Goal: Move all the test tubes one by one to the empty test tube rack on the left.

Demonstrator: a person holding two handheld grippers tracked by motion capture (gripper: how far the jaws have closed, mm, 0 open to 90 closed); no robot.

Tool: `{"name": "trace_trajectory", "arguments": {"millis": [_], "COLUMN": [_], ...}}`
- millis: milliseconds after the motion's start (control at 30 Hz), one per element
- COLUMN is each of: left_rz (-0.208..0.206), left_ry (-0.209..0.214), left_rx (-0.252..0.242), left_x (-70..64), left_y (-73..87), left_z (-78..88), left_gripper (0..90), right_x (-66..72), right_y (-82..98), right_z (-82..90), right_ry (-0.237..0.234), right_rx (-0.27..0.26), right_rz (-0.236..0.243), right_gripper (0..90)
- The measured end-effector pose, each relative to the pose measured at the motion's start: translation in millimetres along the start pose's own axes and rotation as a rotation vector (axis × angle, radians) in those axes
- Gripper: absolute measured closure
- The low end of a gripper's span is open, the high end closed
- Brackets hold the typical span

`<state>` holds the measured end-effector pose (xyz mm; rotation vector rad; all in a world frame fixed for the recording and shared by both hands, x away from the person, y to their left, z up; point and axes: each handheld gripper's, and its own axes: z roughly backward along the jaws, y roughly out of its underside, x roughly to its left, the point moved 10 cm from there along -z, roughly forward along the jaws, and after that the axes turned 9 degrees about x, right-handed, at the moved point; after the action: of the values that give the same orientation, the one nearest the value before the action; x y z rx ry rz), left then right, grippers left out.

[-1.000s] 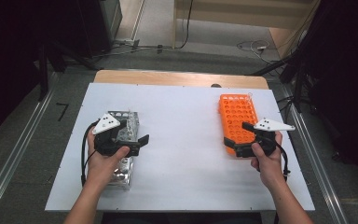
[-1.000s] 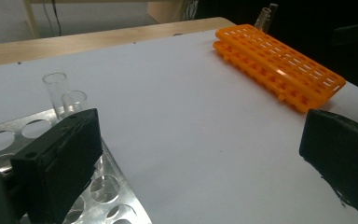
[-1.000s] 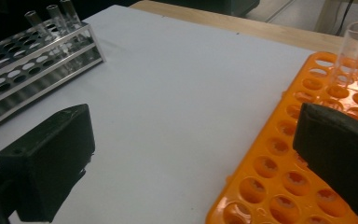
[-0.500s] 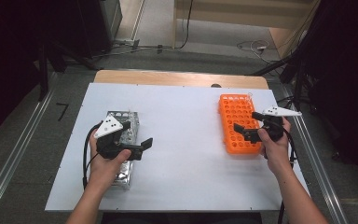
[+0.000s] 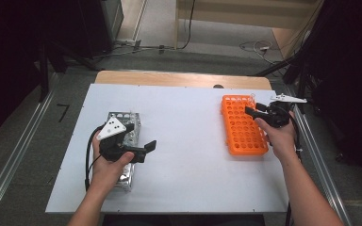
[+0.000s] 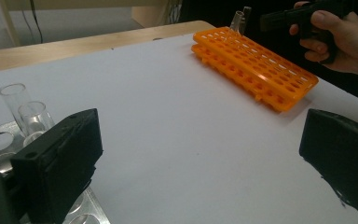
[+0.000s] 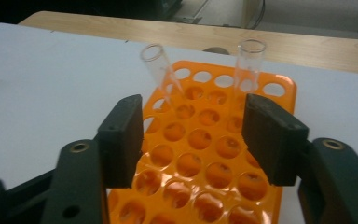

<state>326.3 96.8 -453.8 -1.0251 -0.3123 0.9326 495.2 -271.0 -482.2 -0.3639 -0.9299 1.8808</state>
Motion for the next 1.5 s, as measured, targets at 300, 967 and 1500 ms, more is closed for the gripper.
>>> {"name": "trace_trajectory", "arguments": {"millis": [300,967,1500], "left_rz": [0.011,0.013,0.008], "left_ry": [0.012,0.014,0.021], "left_rx": [0.002,0.009,0.003], "left_x": [-0.7,-1.7,-4.8], "left_y": [0.6,2.2,0.2], "left_z": [-0.3,-2.3,-1.0], "left_gripper": [0.0,0.0,0.0], "right_x": [-23.7,-33.6,-28.3], "right_y": [-6.5,-0.6,-12.5], "right_z": [-18.8,-49.4,-34.6], "right_ry": [0.038,0.070,0.101], "right_rx": [0.051,0.108,0.039], "right_rz": [0.008,0.042,0.074], "right_gripper": [52.5,69.0,74.0]}}
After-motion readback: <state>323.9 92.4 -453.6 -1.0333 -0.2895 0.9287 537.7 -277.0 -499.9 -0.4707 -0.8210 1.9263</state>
